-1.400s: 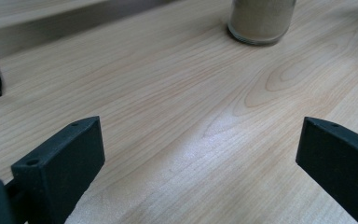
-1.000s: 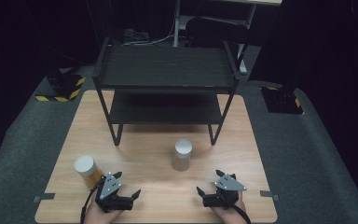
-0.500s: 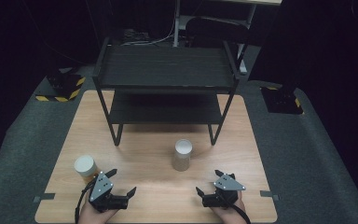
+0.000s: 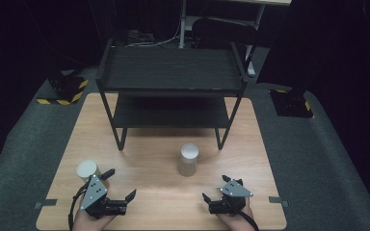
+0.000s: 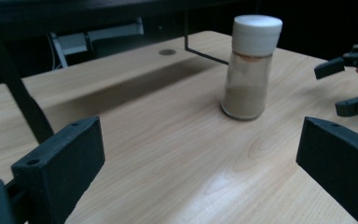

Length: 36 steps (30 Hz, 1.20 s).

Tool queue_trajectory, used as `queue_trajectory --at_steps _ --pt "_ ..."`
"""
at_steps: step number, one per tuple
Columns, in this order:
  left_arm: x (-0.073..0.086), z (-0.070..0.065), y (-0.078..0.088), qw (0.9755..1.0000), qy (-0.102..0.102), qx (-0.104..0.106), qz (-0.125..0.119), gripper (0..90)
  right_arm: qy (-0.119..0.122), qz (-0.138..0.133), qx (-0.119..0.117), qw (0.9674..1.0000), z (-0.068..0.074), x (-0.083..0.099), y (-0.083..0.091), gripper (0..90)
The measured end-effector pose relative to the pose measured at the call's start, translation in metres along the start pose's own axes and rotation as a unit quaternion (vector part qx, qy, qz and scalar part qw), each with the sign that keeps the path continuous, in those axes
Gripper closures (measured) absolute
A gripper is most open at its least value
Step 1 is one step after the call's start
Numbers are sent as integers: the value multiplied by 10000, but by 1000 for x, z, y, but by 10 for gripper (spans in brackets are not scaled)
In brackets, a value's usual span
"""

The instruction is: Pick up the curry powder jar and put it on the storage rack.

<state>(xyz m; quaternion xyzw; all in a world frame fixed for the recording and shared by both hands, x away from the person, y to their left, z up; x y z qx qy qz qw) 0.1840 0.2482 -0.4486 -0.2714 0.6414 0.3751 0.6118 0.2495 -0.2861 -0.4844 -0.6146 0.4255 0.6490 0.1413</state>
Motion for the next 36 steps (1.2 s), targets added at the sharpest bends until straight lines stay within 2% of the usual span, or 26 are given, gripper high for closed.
queue_trajectory --at_steps 9,16,20,26,36 --pt "-6 10 18 9990 56 -347 -260 13 -1 -5 28 10000 2 0 1 4" --pt "-6 21 32 9973 94 -641 -336 12 -6 -12 22 10000 2 1 1 4" --pt "-4 25 36 9966 152 -730 -362 12 -13 -17 9 10000 1 1 1 4" --pt "-2 30 42 9943 100 -1018 -287 7 -38 -33 -1 10000 1 1 2 4" --pt "5 39 44 9919 161 -1258 -72 6 -35 1 4 10000 1 1 2 5"
Point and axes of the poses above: each handheld gripper's, and its own axes: y roughly backward along the jaws, x roughly out of its underside, z roughly to its left, the point moved 4 cm from there along -y, roughly forward along the jaws, and after that the axes turned 7 degrees about -z, right-handed, at the moved point
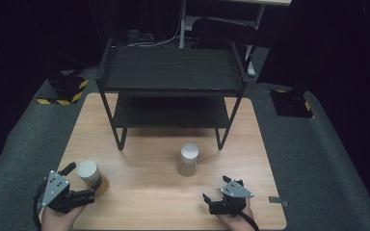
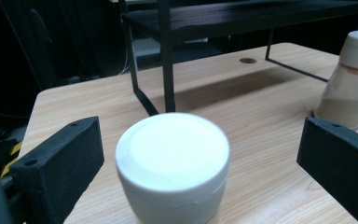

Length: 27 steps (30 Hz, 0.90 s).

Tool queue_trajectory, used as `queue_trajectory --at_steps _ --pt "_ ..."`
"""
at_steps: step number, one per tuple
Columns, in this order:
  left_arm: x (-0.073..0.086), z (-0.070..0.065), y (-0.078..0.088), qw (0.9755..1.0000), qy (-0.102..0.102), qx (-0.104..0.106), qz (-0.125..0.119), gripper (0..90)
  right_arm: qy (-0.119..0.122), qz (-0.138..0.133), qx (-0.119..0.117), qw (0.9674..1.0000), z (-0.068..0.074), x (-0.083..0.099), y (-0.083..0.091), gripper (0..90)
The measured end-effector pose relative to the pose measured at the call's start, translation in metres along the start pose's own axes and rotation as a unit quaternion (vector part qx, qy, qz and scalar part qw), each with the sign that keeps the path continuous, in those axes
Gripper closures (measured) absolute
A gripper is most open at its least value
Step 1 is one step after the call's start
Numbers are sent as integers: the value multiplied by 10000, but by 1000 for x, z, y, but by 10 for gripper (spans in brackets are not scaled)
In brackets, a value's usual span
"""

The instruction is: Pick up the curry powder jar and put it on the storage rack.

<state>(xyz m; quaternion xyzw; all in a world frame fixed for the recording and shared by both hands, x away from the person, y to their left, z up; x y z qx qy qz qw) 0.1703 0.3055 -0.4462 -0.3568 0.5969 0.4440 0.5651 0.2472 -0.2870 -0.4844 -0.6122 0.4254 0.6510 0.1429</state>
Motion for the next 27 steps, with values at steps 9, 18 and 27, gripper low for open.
queue_trajectory --at_steps 9,18,27 --pt "7 4 -6 9998 70 -46 155 5 -26 3 6 10000 0 0 1 5" --pt "18 15 -8 9993 350 80 89 101 -55 21 42 10000 -1 1 3 5" --pt "23 19 -10 9990 426 136 24 207 -49 51 107 9999 0 2 6 6"
Point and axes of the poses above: each handheld gripper's, and its own axes: y roughly backward along the jaws, x roughly out of its underside, z roughly to its left, the point moved 4 cm from there along -y, roughly forward along the jaws, and after that the axes turned 7 degrees about -z, right-handed, at the moved point
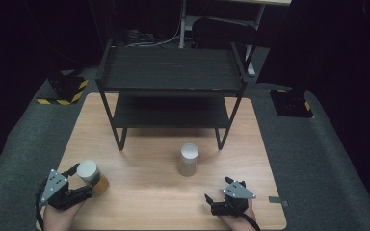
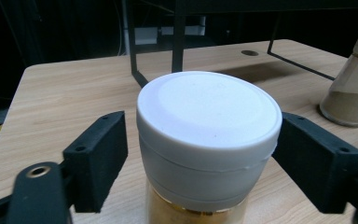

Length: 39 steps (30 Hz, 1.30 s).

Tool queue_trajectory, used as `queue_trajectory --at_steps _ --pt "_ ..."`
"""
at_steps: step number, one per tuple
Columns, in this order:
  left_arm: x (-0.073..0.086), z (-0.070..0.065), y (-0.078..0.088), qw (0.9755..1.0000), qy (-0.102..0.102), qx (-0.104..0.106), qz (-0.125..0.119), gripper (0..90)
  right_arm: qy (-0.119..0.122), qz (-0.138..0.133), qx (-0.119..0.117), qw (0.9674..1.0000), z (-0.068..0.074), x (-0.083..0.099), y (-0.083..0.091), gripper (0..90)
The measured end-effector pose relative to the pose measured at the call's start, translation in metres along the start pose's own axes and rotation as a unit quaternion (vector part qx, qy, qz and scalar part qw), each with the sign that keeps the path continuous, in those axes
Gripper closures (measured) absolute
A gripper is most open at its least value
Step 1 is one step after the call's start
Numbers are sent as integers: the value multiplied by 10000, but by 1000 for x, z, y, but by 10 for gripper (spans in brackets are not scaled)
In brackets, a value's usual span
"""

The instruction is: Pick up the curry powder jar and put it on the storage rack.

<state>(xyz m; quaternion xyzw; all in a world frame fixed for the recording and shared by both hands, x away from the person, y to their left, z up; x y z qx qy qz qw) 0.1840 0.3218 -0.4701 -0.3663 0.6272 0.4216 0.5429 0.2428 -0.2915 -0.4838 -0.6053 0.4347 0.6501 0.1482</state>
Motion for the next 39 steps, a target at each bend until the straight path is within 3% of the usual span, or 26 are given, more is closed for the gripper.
queue_trajectory --at_steps 13,19,28,31,39 --pt "2 1 -2 10000 -80 36 -47 326 -6 39 34 10000 -1 0 2 7" --pt "3 0 -1 9999 -84 11 -63 331 -1 54 26 10000 -1 0 2 8" --pt "3 2 -1 9997 179 56 -146 332 0 78 19 10000 -1 -1 2 10" --pt "-2 -3 0 9999 16 46 -129 333 10 89 39 10000 -1 -1 1 10" --pt "-18 -15 -1 9994 -193 184 -237 333 -29 82 30 10000 -3 0 2 11"
Point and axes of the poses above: each handheld gripper's, and its own axes: y roughly backward along the jaws, x roughly out of its underside, z roughly to its left, the point moved 4 cm from there along -y, roughly forward along the jaws, and after that the axes turned 7 degrees about -z, right-handed, at the moved point
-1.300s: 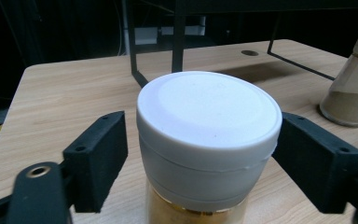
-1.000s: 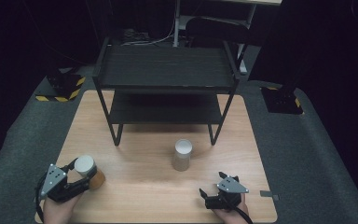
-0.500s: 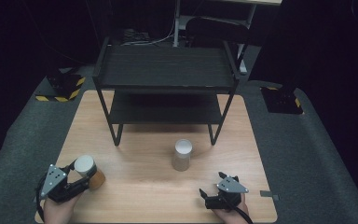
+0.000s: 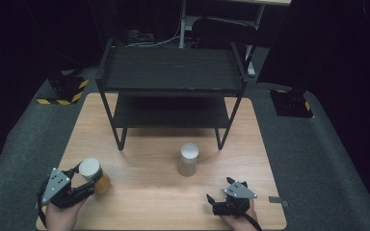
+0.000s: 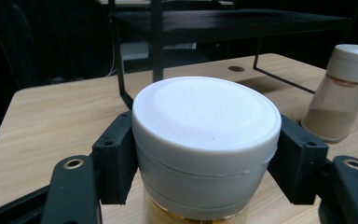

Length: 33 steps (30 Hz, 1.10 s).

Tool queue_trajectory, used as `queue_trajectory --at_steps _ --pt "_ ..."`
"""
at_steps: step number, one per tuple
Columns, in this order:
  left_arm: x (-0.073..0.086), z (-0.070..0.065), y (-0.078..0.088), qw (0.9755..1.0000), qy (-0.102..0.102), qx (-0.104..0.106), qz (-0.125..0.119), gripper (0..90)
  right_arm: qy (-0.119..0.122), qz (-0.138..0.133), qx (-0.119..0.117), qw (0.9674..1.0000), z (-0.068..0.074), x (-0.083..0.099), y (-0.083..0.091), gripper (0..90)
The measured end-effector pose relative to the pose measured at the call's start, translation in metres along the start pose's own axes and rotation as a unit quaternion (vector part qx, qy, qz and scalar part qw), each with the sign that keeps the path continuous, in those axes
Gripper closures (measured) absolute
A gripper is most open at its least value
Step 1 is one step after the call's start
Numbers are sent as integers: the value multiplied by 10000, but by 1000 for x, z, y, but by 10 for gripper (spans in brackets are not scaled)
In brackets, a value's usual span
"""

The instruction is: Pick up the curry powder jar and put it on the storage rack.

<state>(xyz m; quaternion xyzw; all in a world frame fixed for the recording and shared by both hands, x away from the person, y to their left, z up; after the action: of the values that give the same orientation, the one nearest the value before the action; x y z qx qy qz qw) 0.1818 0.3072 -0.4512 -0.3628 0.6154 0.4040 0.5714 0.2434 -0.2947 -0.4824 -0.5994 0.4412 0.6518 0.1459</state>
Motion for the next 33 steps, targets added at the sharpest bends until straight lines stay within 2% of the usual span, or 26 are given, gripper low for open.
queue_trajectory --at_steps 6,17,23,28,33 --pt "-13 -3 -3 9998 37 168 -82 333 -2 -9 -26 10000 -1 0 0 12" --pt "-51 -9 -11 9979 -20 486 -439 333 -30 -21 -64 10000 -2 1 0 15" --pt "-62 -12 -16 9968 19 515 -606 333 -35 -31 -71 10000 -3 1 0 15" --pt "-80 -19 -26 9956 -125 644 -663 333 -47 -36 -79 10000 -4 1 0 15" --pt "-92 -22 -33 9945 -154 722 -738 334 -66 -47 -85 9999 -4 1 0 15"
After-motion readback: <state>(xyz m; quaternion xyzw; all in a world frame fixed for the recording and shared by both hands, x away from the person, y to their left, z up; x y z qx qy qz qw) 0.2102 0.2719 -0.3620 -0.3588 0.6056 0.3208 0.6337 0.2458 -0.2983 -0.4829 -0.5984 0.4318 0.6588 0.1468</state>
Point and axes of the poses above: each handheld gripper's, and its own axes: y roughly backward along the jaws, x roughly out of its underside, z roughly to its left, the point moved 4 cm from there along -y, roughly forward along the jaws, and after that the axes turned 7 degrees about -z, right-handed, at the moved point
